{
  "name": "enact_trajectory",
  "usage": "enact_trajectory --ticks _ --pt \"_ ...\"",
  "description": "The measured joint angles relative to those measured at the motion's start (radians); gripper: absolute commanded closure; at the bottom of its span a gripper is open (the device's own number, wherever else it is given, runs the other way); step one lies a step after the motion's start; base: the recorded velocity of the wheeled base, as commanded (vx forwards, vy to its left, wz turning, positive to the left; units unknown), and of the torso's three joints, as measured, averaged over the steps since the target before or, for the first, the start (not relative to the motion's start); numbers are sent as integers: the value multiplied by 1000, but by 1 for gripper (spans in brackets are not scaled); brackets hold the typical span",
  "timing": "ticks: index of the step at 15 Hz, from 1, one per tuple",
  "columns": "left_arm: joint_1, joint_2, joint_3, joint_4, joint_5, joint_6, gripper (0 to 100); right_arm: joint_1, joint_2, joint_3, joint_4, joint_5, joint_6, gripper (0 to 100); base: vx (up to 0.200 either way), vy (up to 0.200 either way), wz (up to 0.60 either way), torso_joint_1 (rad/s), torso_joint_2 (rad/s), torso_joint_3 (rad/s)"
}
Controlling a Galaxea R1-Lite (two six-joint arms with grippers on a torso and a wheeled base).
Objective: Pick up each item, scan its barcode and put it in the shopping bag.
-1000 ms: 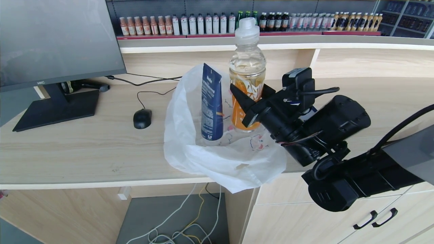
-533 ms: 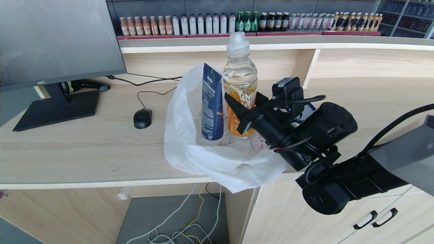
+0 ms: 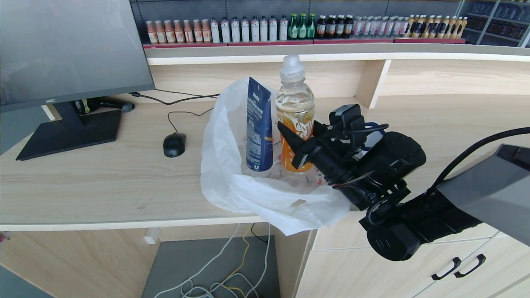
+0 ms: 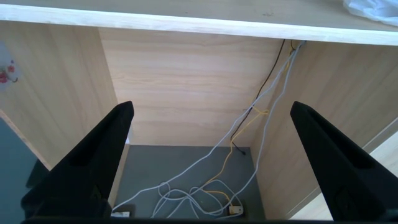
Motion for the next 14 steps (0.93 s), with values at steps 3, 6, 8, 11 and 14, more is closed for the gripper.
enact_trajectory --ticks 3,6,8,11,14 --pt "-1 0 0 0 0 0 0 -14 0 24 -5 0 1 100 0 0 0 0 0 0" --pt "-1 0 0 0 0 0 0 -17 -4 48 -2 0 1 100 0 0 0 0 0 0" --pt "0 0 0 0 0 0 0 -17 -10 60 1 0 0 100 0 0 0 0 0 0" --pt "-1 0 0 0 0 0 0 -16 -16 78 2 0 0 100 0 0 0 0 0 0" --pt "-1 0 0 0 0 0 0 -13 -21 99 3 0 2 100 0 0 0 0 0 0"
